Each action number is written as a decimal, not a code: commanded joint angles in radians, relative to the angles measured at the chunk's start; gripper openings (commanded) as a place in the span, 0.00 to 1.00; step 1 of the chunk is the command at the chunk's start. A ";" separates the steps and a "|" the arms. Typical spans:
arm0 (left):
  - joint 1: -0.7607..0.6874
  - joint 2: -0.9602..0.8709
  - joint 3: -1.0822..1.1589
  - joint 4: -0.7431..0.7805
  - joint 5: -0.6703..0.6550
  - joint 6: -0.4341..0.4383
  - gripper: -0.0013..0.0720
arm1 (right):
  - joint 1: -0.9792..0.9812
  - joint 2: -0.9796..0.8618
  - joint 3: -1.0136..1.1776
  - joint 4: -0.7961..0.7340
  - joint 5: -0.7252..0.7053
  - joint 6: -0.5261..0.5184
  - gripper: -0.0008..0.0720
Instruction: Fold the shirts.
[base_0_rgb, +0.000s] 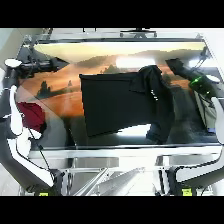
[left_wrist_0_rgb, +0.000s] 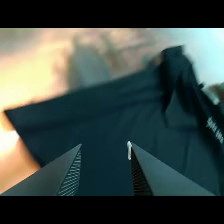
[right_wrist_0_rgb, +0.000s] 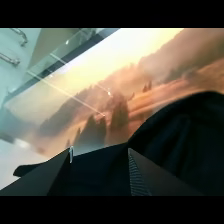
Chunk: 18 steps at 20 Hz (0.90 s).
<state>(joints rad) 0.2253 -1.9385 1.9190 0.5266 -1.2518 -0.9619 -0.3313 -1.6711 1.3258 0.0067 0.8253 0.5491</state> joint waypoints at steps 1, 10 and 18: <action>0.079 -0.011 0.113 0.245 -0.264 -0.291 0.47 | -0.139 0.069 0.009 -0.166 0.191 0.134 0.58; -0.060 0.394 -0.853 0.384 -0.148 -0.265 0.47 | -0.343 0.162 -0.092 -0.696 0.505 0.349 0.58; -0.299 0.467 -1.257 0.239 0.251 -0.212 0.47 | -0.370 0.163 -0.147 -0.669 0.539 0.352 0.58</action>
<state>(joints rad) 0.0044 -1.4769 0.7464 0.7959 -1.1637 -1.1946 -0.6949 -1.5097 1.1881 -0.6575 1.3346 0.8970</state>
